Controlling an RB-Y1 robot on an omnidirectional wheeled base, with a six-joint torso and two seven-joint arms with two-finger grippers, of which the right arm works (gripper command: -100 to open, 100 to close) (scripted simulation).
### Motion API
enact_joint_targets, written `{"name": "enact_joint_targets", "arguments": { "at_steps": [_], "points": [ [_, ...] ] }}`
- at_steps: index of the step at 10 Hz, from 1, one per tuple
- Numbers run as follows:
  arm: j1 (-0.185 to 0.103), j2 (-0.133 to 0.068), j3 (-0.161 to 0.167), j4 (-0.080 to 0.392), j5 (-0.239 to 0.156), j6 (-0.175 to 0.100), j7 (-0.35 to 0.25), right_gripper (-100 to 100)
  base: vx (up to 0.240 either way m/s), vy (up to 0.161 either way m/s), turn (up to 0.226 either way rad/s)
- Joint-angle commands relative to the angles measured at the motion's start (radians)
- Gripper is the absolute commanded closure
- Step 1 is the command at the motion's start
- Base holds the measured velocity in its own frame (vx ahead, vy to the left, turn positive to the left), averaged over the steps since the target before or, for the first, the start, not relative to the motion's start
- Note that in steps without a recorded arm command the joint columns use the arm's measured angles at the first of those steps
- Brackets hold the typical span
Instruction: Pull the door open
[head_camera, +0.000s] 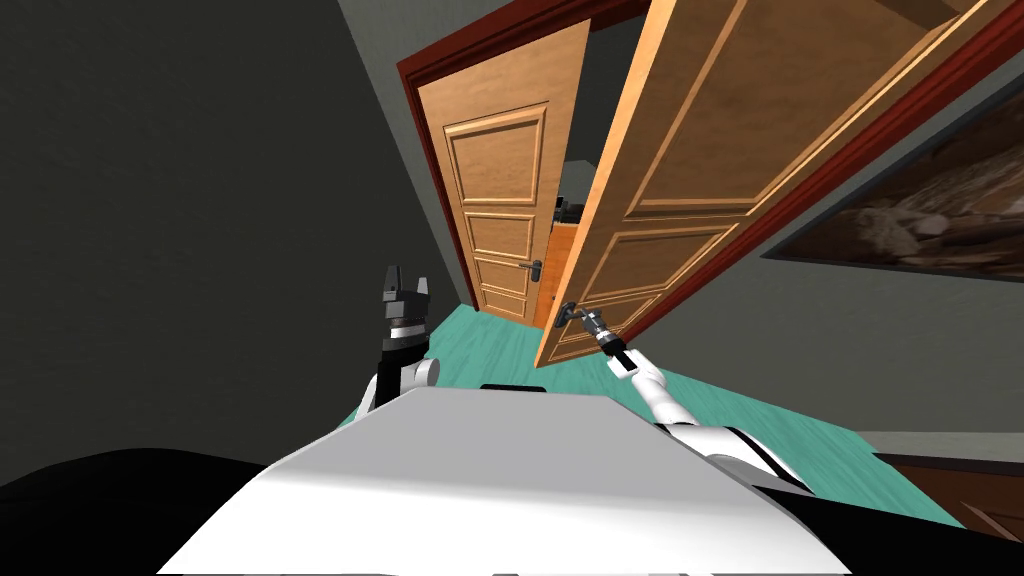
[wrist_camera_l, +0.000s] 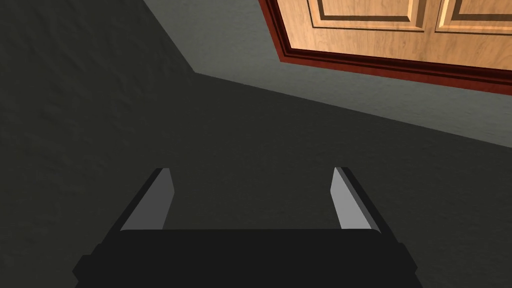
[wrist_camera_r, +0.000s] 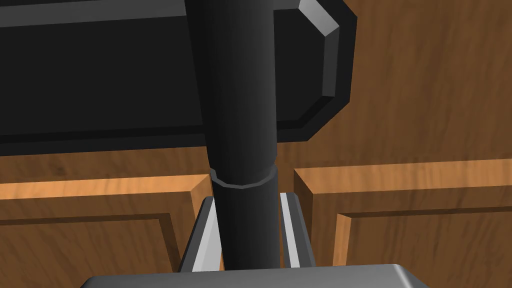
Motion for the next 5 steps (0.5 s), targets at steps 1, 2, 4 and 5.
{"name": "enact_joint_targets", "arguments": {
  "at_steps": [1,2,4,5],
  "points": [
    [0.026,-0.016,0.013,-0.017,0.014,-0.035,-0.028,100,-0.151,-0.118,0.070],
    [0.031,-0.021,0.015,-0.018,0.018,-0.047,-0.035,100,-0.162,-0.117,0.074],
    [0.045,-0.036,0.022,-0.022,0.029,-0.080,-0.056,100,-0.134,-0.109,0.054],
    [0.048,-0.037,0.019,-0.033,0.026,-0.060,-0.053,100,-0.058,-0.046,0.006]
  ]
}}
